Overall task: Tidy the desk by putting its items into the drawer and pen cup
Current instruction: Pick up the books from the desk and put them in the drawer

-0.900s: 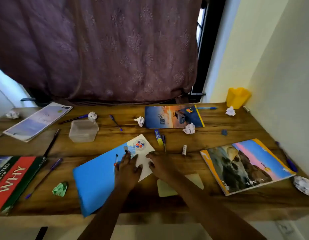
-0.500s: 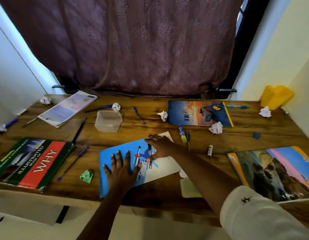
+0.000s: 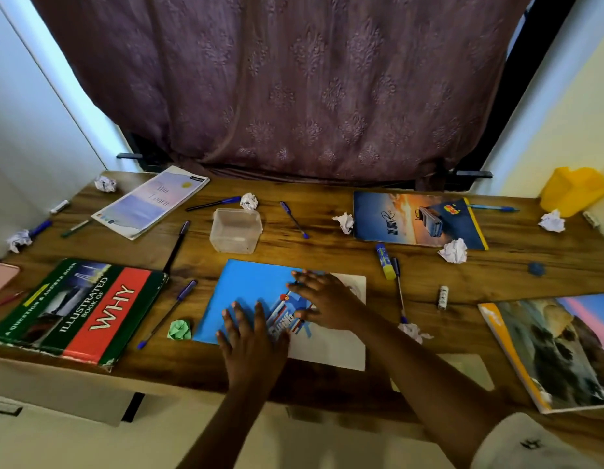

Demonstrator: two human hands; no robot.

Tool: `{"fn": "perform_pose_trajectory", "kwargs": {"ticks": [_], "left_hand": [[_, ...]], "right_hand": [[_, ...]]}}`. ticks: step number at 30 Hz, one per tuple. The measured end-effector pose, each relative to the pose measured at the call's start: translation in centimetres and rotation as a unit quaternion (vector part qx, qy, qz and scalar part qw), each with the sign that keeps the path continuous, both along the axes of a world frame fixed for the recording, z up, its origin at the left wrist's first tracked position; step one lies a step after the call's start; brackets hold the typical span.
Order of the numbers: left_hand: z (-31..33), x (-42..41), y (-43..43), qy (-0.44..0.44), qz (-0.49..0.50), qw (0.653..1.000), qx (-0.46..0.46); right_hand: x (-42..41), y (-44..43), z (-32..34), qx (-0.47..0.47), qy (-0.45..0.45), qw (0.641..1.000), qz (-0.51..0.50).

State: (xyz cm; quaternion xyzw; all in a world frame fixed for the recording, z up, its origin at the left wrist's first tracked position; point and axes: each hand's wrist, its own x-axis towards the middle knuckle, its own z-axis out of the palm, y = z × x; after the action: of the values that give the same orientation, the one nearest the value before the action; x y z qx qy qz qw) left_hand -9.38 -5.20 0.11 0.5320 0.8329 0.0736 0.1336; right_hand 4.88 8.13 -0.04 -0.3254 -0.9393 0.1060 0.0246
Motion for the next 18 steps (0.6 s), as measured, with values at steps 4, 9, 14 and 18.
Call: {"fn": "perform_pose_trajectory", "kwargs": {"ticks": [4, 9, 14, 18], "left_hand": [[-2.0, -0.5, -0.8, 0.017, -0.055, 0.998, -0.032], [-2.4, -6.4, -0.6, 0.059, -0.218, 0.973, -0.037], [-1.5, -10.4, 1.6, 0.072, -0.344, 0.936, -0.016], [-1.2, -7.3, 0.6, -0.028, -0.163, 0.986, 0.012]], "right_hand": [[-0.1, -3.5, -2.1, 0.039, -0.008, 0.991, -0.126], [-2.4, -9.2, -2.8, 0.108, -0.006, 0.958, -0.265], [-2.6, -8.9, -0.7, 0.127, 0.017, 0.963, -0.238], [-1.3, -5.8, -0.9, 0.050, 0.050, 0.992, -0.100]]}}
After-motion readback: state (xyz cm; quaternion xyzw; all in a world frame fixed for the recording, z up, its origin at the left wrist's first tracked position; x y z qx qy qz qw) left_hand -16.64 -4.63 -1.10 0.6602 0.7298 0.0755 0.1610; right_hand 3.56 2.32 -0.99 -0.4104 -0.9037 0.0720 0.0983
